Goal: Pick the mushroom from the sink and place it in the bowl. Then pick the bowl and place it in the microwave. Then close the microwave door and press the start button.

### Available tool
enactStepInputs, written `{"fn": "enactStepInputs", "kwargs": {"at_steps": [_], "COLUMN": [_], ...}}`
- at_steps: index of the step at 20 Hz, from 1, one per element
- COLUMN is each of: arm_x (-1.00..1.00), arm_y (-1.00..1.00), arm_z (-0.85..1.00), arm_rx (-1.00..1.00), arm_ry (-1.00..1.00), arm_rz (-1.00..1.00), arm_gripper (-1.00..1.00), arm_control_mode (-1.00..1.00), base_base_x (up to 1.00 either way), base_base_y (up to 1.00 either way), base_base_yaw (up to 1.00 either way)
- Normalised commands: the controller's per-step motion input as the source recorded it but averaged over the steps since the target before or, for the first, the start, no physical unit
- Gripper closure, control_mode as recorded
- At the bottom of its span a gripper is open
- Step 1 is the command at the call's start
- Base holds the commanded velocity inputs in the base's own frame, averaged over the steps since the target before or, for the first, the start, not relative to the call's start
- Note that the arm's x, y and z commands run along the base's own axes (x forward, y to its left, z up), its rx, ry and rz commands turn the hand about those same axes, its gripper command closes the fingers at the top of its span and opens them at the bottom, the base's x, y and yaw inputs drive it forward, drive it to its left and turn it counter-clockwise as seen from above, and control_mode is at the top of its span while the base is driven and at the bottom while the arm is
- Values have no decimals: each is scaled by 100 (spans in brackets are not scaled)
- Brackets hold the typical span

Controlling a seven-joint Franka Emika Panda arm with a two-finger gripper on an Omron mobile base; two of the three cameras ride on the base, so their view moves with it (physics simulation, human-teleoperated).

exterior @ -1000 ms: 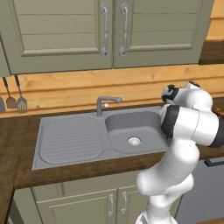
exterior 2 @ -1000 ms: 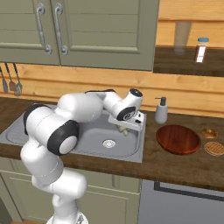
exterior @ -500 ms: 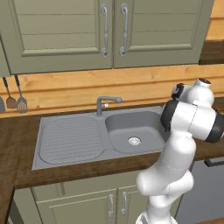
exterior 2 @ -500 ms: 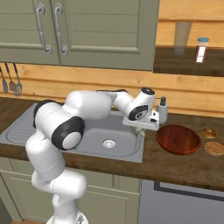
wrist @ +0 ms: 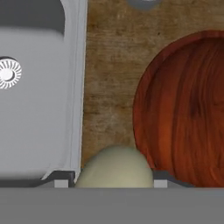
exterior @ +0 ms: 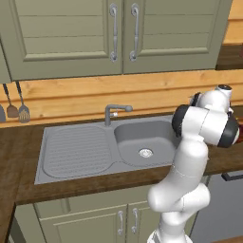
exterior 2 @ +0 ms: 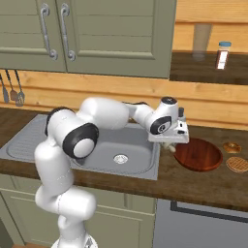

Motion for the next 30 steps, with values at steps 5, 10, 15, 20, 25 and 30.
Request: {"fn": "enactStepInputs", "kwargs": {"at_steps": [5, 10, 15, 20, 25, 30], "arm_x": [16, 32, 37, 21, 25, 12], "arm_y": [-60, -51, -35, -7, -1, -8], "arm_z": [0, -3, -15, -40, -50, -26], "arm_rx": [3, 1, 0, 0, 0, 0], "arm_ry": [0, 2, 5, 6, 3, 0], "arm_rz": [0, 0, 0, 0, 0, 0], "arm_gripper": [100, 100, 100, 100, 100, 100], "arm_control_mode": [-100, -100, -100, -100, -100, -100], "base_base_x": [0, 0, 0, 0, 0, 0], "base_base_y": [0, 0, 0, 0, 0, 0], "base_base_yaw": [0, 0, 0, 0, 0, 0]}}
